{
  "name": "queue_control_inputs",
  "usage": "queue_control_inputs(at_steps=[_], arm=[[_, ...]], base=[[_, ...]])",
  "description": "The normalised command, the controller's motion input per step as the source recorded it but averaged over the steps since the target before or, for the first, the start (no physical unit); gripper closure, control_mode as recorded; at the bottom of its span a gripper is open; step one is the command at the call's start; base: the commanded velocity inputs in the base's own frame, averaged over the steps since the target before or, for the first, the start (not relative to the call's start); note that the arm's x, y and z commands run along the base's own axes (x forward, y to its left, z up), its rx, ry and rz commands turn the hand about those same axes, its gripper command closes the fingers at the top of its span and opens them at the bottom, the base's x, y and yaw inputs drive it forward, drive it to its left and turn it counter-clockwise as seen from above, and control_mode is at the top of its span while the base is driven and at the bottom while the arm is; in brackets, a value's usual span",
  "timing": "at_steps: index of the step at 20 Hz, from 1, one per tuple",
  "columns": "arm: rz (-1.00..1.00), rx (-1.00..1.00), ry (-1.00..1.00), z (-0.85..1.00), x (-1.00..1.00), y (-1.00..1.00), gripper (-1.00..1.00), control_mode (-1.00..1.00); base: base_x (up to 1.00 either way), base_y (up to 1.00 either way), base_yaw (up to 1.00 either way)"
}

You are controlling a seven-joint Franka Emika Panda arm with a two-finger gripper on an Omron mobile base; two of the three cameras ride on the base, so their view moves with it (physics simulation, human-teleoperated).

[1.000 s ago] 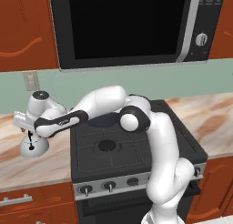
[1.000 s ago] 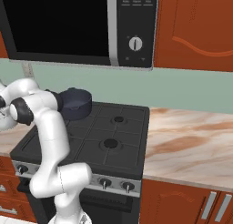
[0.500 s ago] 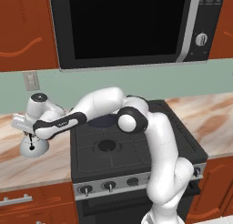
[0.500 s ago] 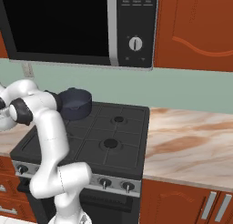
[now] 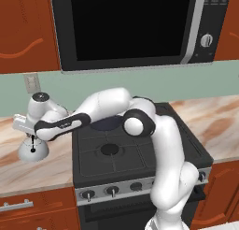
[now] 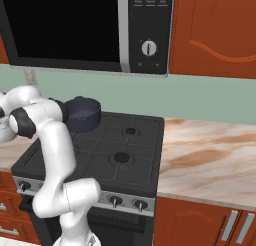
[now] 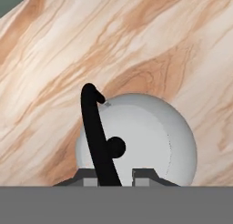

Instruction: Pick the kettle from the counter and place it on a stove burner. Then turn the burner on.

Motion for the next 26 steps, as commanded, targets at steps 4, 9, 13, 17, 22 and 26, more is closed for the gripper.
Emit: queue_control_inputs(at_steps=[4, 9, 13, 17, 22, 26], arm=[[-0.02, 0.0, -0.01, 0.51, -0.07, -0.09, 1.0, -1.0], [-0.07, 0.0, 0.0, 0.48, -0.12, -0.2, 1.0, -1.0], [-0.07, 0.0, -0.02, 0.42, -0.35, -0.24, 1.0, -1.0], [-0.09, 0.0, -0.02, 0.32, -0.49, -0.49, 1.0, -1.0], [-0.09, 0.0, -0.01, 0.21, -0.43, -0.64, 1.0, -1.0], [-0.11, 0.0, -0.03, 0.07, -0.4, -0.74, 1.0, -1.0]], base=[[0.0, 0.0, 0.0], [0.0, 0.0, 0.0], [0.0, 0.0, 0.0], [0.0, 0.0, 0.0], [0.0, 0.0, 0.0], [0.0, 0.0, 0.0]])
